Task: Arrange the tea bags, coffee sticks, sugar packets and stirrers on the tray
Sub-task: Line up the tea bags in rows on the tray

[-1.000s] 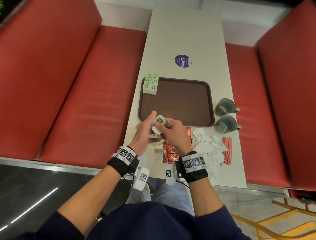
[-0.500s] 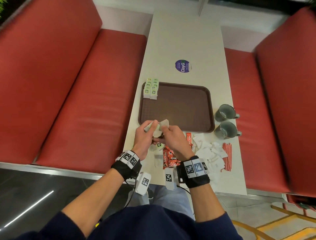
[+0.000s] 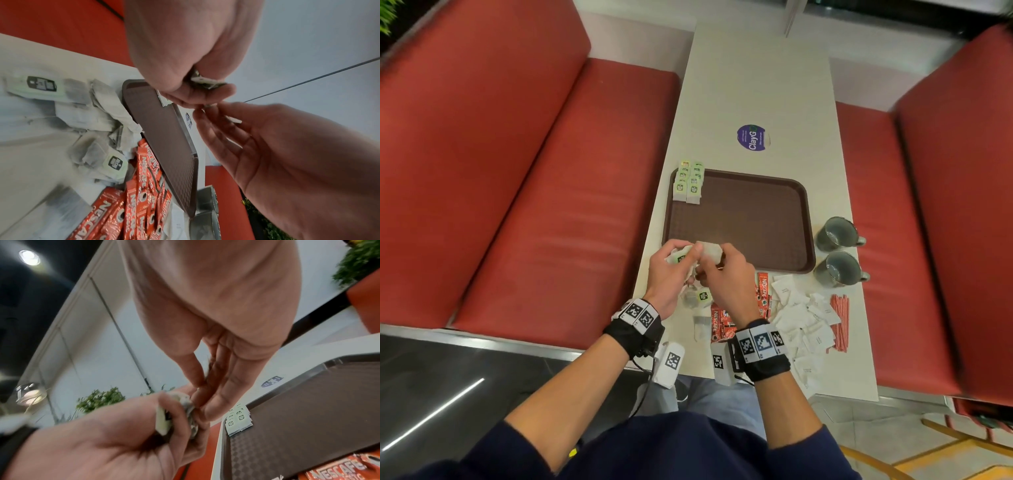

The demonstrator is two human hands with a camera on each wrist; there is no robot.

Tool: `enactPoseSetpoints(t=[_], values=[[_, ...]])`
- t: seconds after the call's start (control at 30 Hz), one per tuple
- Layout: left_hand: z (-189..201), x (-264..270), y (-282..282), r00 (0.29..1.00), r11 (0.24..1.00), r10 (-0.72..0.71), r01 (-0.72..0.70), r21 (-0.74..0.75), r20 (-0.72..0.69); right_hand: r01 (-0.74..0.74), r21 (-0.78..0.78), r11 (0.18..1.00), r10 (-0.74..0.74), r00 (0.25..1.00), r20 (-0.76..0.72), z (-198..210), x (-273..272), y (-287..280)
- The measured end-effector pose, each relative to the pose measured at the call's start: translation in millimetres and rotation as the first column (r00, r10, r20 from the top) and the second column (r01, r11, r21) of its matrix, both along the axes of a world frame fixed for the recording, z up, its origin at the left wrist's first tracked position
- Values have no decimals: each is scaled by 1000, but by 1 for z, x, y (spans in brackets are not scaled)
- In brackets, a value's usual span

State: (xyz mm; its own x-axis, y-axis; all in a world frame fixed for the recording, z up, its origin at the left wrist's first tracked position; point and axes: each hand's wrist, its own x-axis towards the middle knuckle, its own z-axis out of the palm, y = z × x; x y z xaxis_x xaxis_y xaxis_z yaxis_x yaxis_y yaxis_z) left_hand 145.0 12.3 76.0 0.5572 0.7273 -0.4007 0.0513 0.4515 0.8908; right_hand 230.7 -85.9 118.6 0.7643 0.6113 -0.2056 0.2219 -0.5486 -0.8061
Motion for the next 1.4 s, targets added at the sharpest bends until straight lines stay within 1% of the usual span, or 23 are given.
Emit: enactPoseSetpoints(t=[0.07,0.1,0.2,0.23,0.37,0.43,0.47,0.6,0.67,0.7,0.8,0.93,1.1,1.23,1.4], values=[[-1,-5,6,1000,1000,-11,11,-5,3,21,22,1000,-19,998,-63,3,5,-3],[-1,-7,10,1000,1000,-19,19,-2,6,35,32,999,-32,997,-70,5,7,-5],[3,-16,20,995,995,-95,95,16,13,58,80,995,-58,998,-10,9,16,-13],[6,-19,24,989,988,-147,146,41,10,66,120,991,-65,998,-13,12,19,-15],[25,-24,29,933,912,-358,355,206,-26,109,257,960,-67,984,-167,23,26,-11],[33,-21,28,913,875,-405,401,272,-44,79,277,958,-30,984,-177,25,25,-5],[36,-19,28,913,873,-405,400,279,-41,61,274,960,-12,985,-174,25,24,-3],[38,-11,31,959,944,-284,278,180,11,-11,287,958,52,989,-138,27,23,3],[35,-9,35,968,955,-251,246,163,9,-53,302,952,87,991,-100,27,24,4],[34,-8,38,970,958,-245,242,156,-1,-41,315,948,73,993,-90,25,25,5],[30,-4,45,974,963,-223,224,149,-21,70,327,942,-41,995,-95,19,28,14],[23,-2,57,990,976,-124,135,169,-71,116,244,963,-87,988,-127,-3,39,36],[15,-10,77,996,994,3,7,106,-95,176,115,978,-170,984,-54,-48,73,81],[9,-19,90,990,996,79,-74,50,-114,175,53,983,-171,983,-70,-76,98,129],[4,-29,101,988,993,115,-115,9,-104,123,0,992,-123,991,-46,-101,115,180]])
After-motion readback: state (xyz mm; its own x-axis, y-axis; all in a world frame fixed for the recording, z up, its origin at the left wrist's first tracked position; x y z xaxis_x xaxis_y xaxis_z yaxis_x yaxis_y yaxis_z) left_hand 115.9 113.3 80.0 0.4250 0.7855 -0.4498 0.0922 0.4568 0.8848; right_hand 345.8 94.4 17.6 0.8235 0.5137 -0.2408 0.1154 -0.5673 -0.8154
